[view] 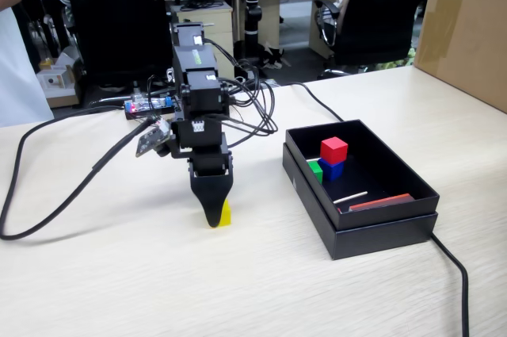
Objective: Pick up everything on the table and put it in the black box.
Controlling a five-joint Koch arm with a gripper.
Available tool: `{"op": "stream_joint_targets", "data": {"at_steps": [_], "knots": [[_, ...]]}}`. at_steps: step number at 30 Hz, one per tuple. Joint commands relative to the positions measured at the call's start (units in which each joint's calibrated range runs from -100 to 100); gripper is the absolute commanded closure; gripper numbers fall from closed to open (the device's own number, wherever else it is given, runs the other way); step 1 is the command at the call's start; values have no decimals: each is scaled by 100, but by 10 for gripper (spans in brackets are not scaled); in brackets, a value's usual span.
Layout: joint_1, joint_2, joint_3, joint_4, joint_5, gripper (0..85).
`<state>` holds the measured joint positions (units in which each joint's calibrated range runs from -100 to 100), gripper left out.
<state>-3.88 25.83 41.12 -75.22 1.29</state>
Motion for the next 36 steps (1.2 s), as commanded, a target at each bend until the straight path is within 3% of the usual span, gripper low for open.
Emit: {"op": "stream_joint_targets", "data": {"at_steps": [1,5,9,14,18,23,36], "knots": [[15,131,484,2,-44,535],[10,269,521,2,-54,704],[5,-190,375,2,-54,705],[327,-2783,-223,2,-29,705],[1123,-4034,-196,2,186,705],[1875,-3277,149,2,459,704],[1910,-1177,720,2,552,701]]}}
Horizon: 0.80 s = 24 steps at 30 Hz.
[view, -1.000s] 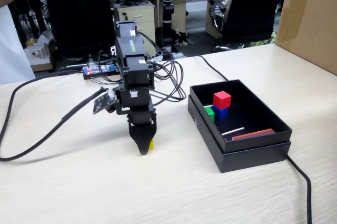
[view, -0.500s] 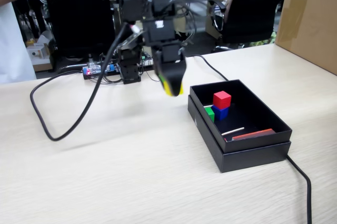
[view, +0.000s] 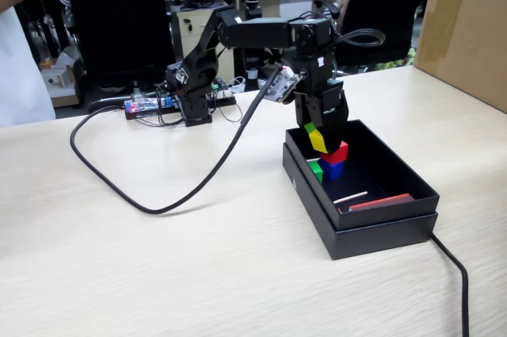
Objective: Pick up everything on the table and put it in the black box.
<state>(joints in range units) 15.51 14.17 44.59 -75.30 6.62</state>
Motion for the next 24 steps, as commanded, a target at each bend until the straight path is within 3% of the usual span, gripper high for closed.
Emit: {"op": "stream_joint_targets", "data": {"at_steps": [1,12,20,24], "knots": [[-44,34,373,9,20,700],[-210,-195,-135,9,10,694],[-234,23,-407,-34,122,412],[-249,-804,-579,-34,127,398]]}}
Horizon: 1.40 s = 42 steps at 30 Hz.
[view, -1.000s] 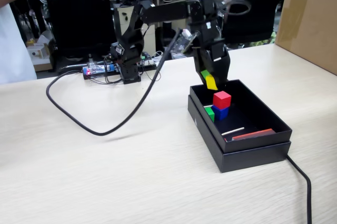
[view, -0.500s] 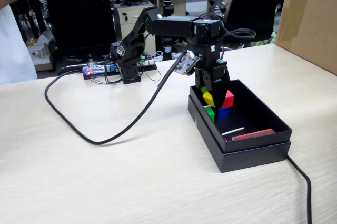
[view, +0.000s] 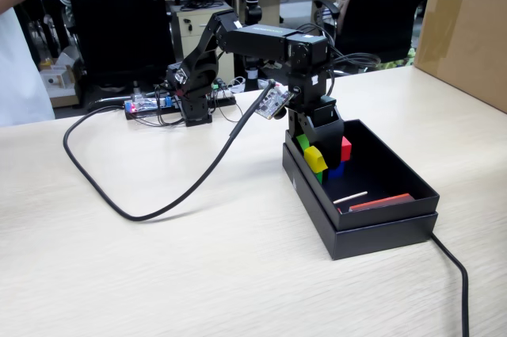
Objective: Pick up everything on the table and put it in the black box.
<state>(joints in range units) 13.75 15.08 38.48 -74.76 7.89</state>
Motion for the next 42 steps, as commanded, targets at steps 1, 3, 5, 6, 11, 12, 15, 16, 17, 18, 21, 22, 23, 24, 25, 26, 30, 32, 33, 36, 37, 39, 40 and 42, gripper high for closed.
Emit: {"op": "stream_joint_targets", "data": {"at_steps": [1,3,5,6,11,12,15,16,17,18,21,22,23,24,25,26,30,32,33,36,37,39,40,42], "knots": [[-83,-1181,15,-88,-5,398],[-137,-2363,-149,-88,-24,398],[-205,-3166,-285,-79,-44,398],[-254,-3556,-384,-79,-49,394],[-664,-5576,-1490,50,-278,345],[-786,-5943,-1799,171,-352,343],[-1153,-6941,-2841,603,-562,342],[-1255,-7263,-3285,880,-635,342],[-1343,-7584,-3757,1173,-703,342],[-1426,-7894,-4246,1502,-762,342],[-1543,-8789,-5715,2409,-879,338],[-1548,-9076,-6169,2642,-894,335],[-1548,-9351,-6540,2798,-894,334],[-1538,-9626,-6848,2884,-889,334],[-1519,-9867,-7130,2979,-879,334],[-1495,-10085,-7402,3143,-869,334],[-1426,-10797,-8353,3653,-860,334],[-1387,-11267,-9052,4033,-879,334],[-1387,-11393,-9314,4223,-899,334],[-1387,-11508,-9895,4525,-933,333],[-1397,-11508,-10085,4690,-967,333],[-1407,-11508,-10557,5234,-1065,333],[-1421,-11508,-10983,5709,-1162,333],[-1431,-11508,-11382,6158,-1231,333]]}}
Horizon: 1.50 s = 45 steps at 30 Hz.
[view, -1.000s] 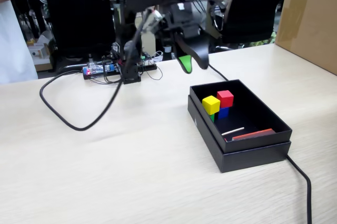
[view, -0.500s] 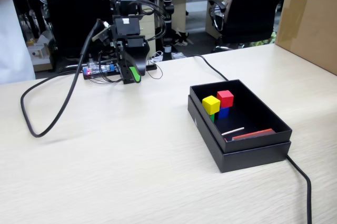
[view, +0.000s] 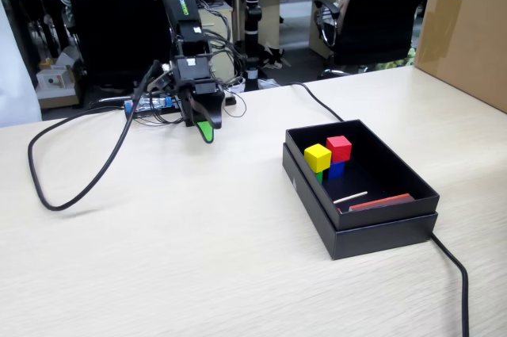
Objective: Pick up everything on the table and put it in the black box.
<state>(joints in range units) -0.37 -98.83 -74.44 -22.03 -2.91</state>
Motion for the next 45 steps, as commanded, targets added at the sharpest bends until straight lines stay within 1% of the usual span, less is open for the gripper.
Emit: {"op": "stream_joint_targets", "data": {"at_steps": [1,6,9,12,17,45], "knots": [[-20,-117,-326,1136,-186,333],[-24,-117,-1504,2415,-313,333],[-24,-117,-2112,2924,-361,334],[-68,-117,-2311,2855,-381,337],[-59,-117,-2311,2285,-366,355],[-73,-117,-2293,2276,-357,356]]}}
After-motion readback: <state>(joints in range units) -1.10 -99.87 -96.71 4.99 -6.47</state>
